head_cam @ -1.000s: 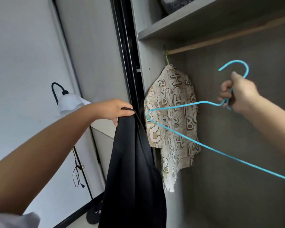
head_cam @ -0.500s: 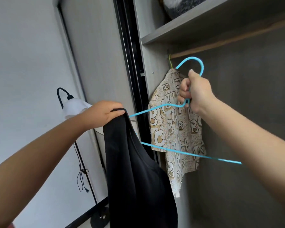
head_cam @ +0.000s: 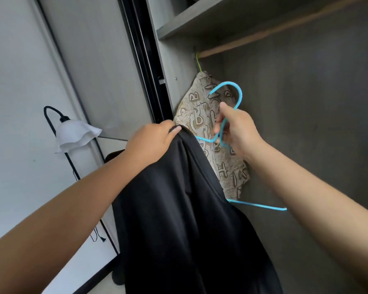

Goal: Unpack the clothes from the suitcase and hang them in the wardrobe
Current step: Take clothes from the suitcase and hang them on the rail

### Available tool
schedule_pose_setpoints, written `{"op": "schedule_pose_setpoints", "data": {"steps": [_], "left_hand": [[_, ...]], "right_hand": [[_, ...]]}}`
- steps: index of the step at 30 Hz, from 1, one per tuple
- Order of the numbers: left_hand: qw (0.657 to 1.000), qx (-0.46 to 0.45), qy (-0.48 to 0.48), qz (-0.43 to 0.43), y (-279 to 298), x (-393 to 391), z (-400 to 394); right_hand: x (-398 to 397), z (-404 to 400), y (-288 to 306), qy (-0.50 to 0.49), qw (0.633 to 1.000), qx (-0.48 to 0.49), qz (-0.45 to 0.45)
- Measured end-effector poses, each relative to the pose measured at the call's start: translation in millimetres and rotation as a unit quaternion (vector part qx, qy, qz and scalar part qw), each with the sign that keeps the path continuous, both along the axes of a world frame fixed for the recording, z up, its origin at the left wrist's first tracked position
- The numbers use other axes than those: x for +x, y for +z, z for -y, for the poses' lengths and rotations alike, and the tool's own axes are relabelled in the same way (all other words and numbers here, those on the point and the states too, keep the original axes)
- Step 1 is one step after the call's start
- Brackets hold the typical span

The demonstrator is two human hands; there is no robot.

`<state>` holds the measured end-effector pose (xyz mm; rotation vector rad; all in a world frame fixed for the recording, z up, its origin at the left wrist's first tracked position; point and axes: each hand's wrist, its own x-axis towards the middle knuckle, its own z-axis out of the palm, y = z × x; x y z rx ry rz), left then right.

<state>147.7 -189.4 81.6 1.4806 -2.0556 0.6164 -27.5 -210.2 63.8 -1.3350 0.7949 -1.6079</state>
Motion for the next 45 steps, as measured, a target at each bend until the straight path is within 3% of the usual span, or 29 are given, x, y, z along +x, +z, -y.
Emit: {"op": "schedule_pose_setpoints", "data": {"steps": [2,4,6,8,9,12,14,16,18,20,22,24,26,28,35,39,42,45], "left_hand": [[1.000,-0.012,0.018,-0.013,8,3,5],[0.999,-0.025,0.026,-0.019,17,6,8],[0.999,-0.036,0.030,-0.021,25,2,10],[0.998,-0.041,0.021,-0.032,33,-6,12],[0.998,-0.040,0.019,-0.039,37,-11,12],[0.997,-0.048,0.026,-0.047,47,-14,14],[0.996,-0.054,0.047,-0.051,49,-6,15],[0.993,-0.064,0.085,-0.053,51,8,13],[0.988,-0.059,0.122,-0.072,54,26,10],[0.985,-0.052,0.131,-0.097,54,42,6],[0.986,-0.035,0.119,-0.112,47,52,1],[0.986,-0.015,0.105,-0.130,37,50,-1],[0.984,0.007,0.106,-0.146,25,43,-2],[0.981,0.013,0.113,-0.159,17,40,-1],[0.970,0.000,0.092,-0.224,4,44,3],[0.974,0.083,0.043,-0.207,7,37,6],[0.978,0.103,0.009,-0.183,9,21,5],[0.983,0.064,-0.017,-0.170,8,-4,6]], "right_hand": [[-15,3,-11,-0.165,0.965,-0.103,-0.175],[-25,4,-30,-0.290,0.894,-0.228,-0.255],[-20,-1,-49,-0.189,0.898,-0.255,-0.306],[-2,-1,-60,-0.033,0.898,-0.213,-0.383],[6,2,-64,-0.008,0.897,-0.205,-0.393],[20,-1,-55,0.002,0.965,-0.128,-0.229],[17,0,-51,0.099,0.988,-0.076,-0.090],[0,-5,-53,0.227,0.965,-0.058,-0.118],[-23,-7,-64,0.294,0.914,-0.041,-0.278],[-50,3,-78,0.248,0.886,-0.032,-0.391],[-70,15,-82,0.141,0.898,-0.054,-0.414],[-78,17,-74,0.001,0.927,-0.074,-0.367],[-82,15,-63,-0.146,0.952,-0.079,-0.259],[-81,13,-54,-0.270,0.925,-0.089,-0.253],[-87,8,-35,-0.252,0.788,-0.038,-0.560],[-99,-2,-24,-0.243,0.695,-0.084,-0.671],[-113,0,-21,-0.189,0.687,-0.093,-0.696],[-126,0,-16,-0.187,0.683,-0.110,-0.697]]}}
